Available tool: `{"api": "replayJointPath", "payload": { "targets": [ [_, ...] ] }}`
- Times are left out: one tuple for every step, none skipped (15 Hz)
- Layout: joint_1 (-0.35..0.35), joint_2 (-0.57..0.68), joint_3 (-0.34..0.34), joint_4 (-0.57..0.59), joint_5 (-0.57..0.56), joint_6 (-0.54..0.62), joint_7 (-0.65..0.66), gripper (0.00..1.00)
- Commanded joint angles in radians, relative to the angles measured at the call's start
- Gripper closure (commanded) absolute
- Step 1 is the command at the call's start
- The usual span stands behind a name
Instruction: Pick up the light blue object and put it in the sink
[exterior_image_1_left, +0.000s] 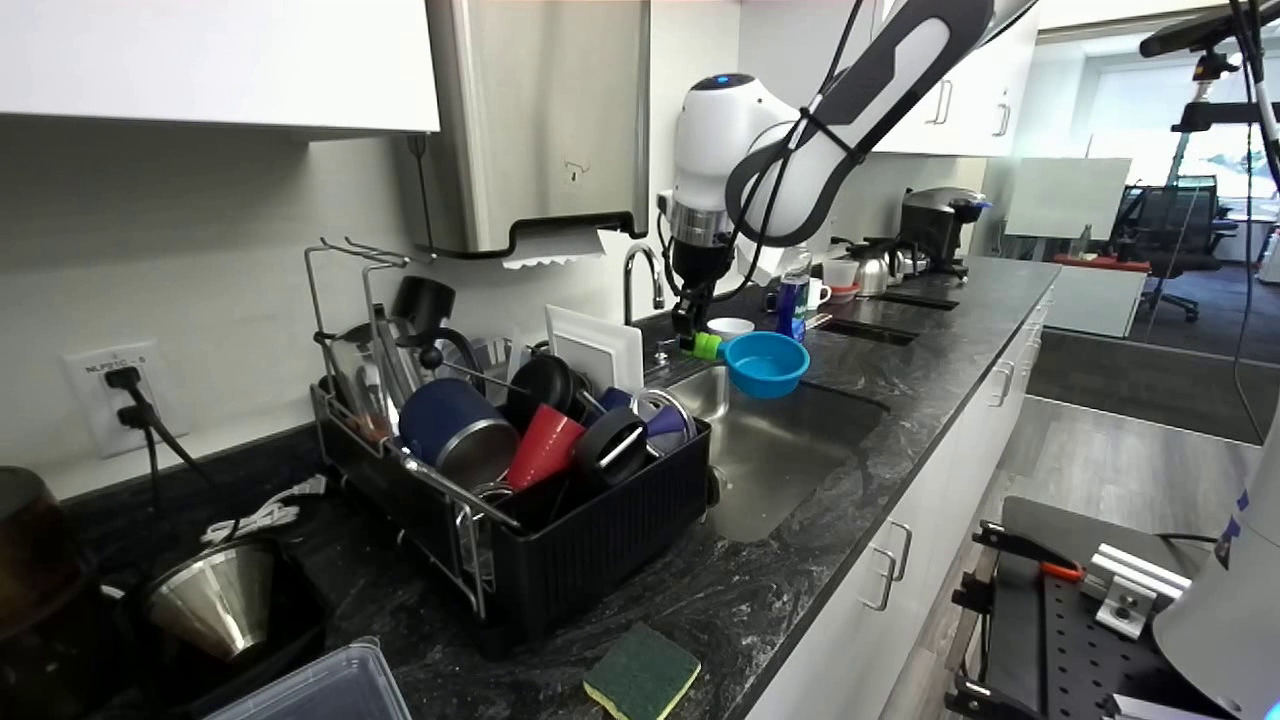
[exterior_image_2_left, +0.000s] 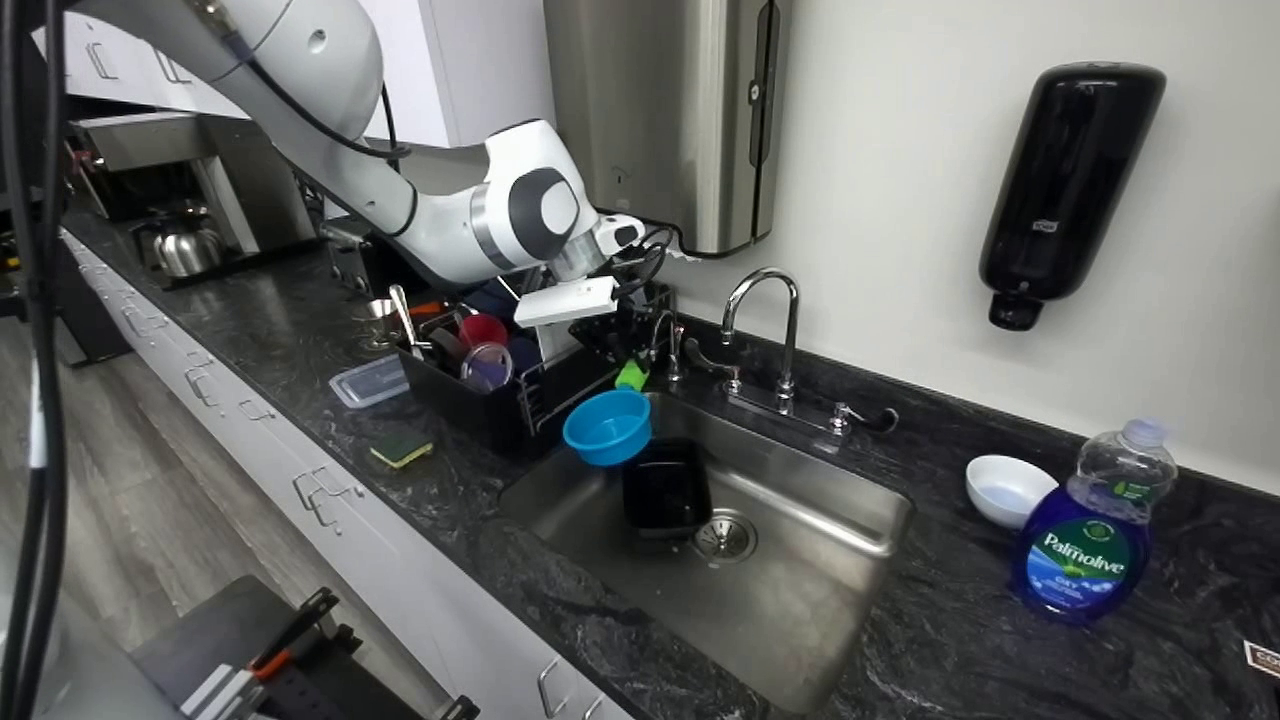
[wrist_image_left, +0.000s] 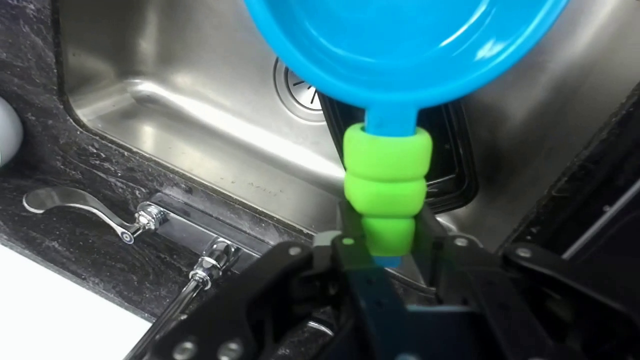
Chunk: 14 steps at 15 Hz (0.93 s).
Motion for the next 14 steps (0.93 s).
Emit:
{"api": "replayJointPath", "payload": {
  "targets": [
    [0.008, -0.103, 0.02, -0.104, 0.003, 0.027, -0.016, 0.93],
    [0.008, -0.128, 0.025, -0.125, 0.006, 0.026, -0.022, 0.93],
    [0.004, -0.151, 0.027, -0.146, 0.005, 0.029, -0.022, 0.93],
    [-0.004, -0.168, 0.026, -0.16, 0.013, 0.027, -0.028, 0.93],
    [-0.017, -0.18, 0.019, -0.165, 0.019, 0.016, -0.034, 0.93],
    [-0.029, -0.187, 0.01, -0.173, 0.02, 0.018, -0.03, 0.93],
    [-0.045, -0.188, -0.002, -0.167, 0.012, 0.008, -0.021, 0.93],
    [-0.061, -0.183, -0.013, -0.165, 0.001, 0.013, -0.009, 0.93],
    [-0.078, -0.174, -0.027, -0.15, -0.004, 0.003, 0.001, 0.93],
    [-0.093, -0.167, -0.038, -0.141, 0.009, 0.0, -0.007, 0.93],
    [-0.105, -0.158, -0.047, -0.136, 0.01, 0.0, 0.007, 0.93],
    [-0.114, -0.153, -0.054, -0.131, 0.018, -0.002, 0.007, 0.93],
    [-0.122, -0.147, -0.061, -0.128, 0.011, -0.005, 0.021, 0.93],
    [-0.129, -0.137, -0.068, -0.121, 0.015, -0.007, 0.027, 0.93]
  ]
}}
